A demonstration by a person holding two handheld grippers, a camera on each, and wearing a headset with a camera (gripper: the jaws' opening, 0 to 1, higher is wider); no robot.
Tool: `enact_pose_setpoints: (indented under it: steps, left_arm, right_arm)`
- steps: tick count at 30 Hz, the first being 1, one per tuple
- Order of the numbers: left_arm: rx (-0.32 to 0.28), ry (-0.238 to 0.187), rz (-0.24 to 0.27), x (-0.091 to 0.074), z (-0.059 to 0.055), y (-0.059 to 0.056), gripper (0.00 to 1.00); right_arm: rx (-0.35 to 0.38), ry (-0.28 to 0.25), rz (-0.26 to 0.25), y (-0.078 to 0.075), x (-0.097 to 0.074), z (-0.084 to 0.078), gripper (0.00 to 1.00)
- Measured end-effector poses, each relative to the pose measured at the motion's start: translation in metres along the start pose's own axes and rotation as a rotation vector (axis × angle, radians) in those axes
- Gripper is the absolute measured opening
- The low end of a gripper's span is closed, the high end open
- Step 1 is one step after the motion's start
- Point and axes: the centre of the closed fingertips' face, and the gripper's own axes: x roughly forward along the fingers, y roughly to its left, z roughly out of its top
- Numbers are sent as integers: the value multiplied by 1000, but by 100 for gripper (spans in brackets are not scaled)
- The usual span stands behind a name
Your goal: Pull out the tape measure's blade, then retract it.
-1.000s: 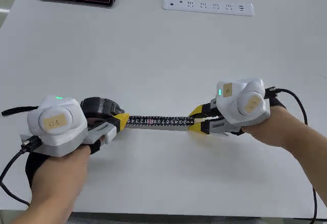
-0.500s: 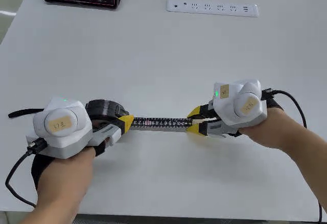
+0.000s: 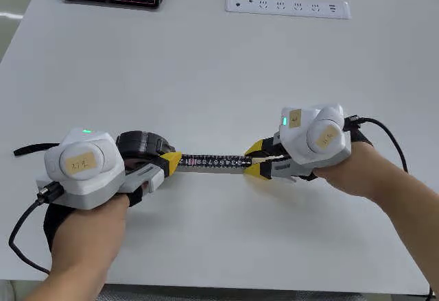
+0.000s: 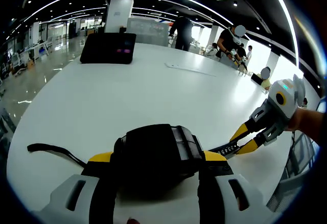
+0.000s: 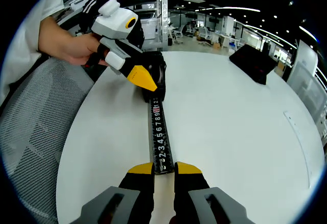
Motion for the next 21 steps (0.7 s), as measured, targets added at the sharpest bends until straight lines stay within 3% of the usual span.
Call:
enact_pose_setpoints:
  steps: [21]
  left_arm:
    - [-18,2,-14,0,-1,0,60]
  right_arm:
    - [15,-59,23,4,22,24,11]
